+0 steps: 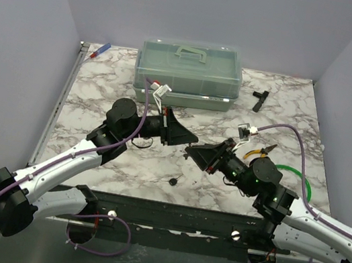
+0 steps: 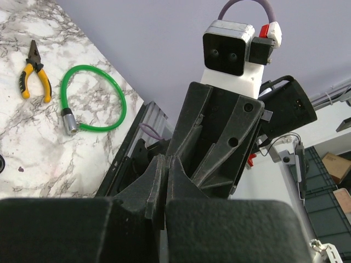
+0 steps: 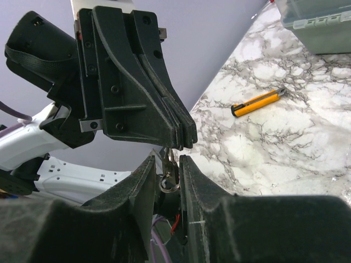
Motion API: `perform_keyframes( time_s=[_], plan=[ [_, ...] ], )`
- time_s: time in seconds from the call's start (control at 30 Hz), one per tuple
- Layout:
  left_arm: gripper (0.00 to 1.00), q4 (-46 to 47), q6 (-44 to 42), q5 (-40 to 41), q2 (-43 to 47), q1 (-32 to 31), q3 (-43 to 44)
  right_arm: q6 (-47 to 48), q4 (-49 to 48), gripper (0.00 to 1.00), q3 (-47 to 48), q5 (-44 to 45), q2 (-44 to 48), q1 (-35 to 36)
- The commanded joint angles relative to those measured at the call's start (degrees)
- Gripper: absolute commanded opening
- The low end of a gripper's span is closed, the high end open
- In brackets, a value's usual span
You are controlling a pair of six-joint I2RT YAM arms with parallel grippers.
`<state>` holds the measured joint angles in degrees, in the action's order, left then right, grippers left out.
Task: Unlock with the key
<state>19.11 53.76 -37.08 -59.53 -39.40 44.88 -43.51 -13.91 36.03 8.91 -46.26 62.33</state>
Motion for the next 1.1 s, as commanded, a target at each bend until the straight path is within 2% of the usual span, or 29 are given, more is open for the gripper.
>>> perform_keyframes(
  time_s=[0.0,0.13,0.27,0.5,0.57,0.67,0.7,0.73,0.77,0.8,0.87,0.93,1.07],
  plan=[
    [0.00,3.0,0.5,0.5,0.4,0.1,-0.9,0.1,-1.8,0.29,0.1,-0.2,-0.6,0.3],
    [0.00,3.0,0.4,0.8,0.6,0.0,-1.2,-0.2,-1.7,0.21,-0.4,0.4,-0.1,0.3],
    [0.00,3.1,0.4,1.2,0.6,0.0,-1.6,-0.6,-1.5,0.01,-0.6,1.0,0.2,0.3],
    [0.00,3.1,0.5,3.1,0.4,0.0,-2.1,-0.8,-0.9,0.00,-0.3,-1.5,-0.6,0.3],
    [0.00,3.1,0.4,3.7,0.4,0.1,-2.0,-0.9,0.3,0.03,0.3,-2.5,-1.5,0.3],
    [0.01,3.1,0.2,4.3,0.3,0.0,-2.2,-1.3,0.2,0.01,-0.1,-3.2,-1.4,0.3],
    [0.08,3.1,0.0,4.6,0.3,0.1,-2.4,-1.3,0.1,0.01,-0.3,-3.1,-1.1,0.3],
    [0.20,3.1,-0.1,4.9,0.3,0.0,-2.6,-1.4,0.4,0.01,-0.5,-2.7,-0.5,0.3],
    [0.42,2.7,-0.4,5.2,0.3,0.1,-2.7,-1.6,1.5,0.01,-0.3,-1.7,-0.1,0.3],
    [0.59,1.9,-0.8,5.9,0.4,0.1,-2.6,-2.0,3.4,0.01,0.2,-0.2,0.2,0.2],
    [0.83,-0.9,-2.3,7.4,0.7,0.0,-2.0,-3.1,9.3,0.01,1.4,4.4,0.8,0.3],
    [0.93,-4.8,-5.2,7.9,0.6,0.0,-0.6,-5.2,18.2,0.01,3.4,11.3,1.5,0.2],
    [0.94,-13.2,-11.2,11.1,-1.0,0.0,2.0,-11.3,35.3,0.01,8.2,26.7,3.2,0.3]
  ],
)
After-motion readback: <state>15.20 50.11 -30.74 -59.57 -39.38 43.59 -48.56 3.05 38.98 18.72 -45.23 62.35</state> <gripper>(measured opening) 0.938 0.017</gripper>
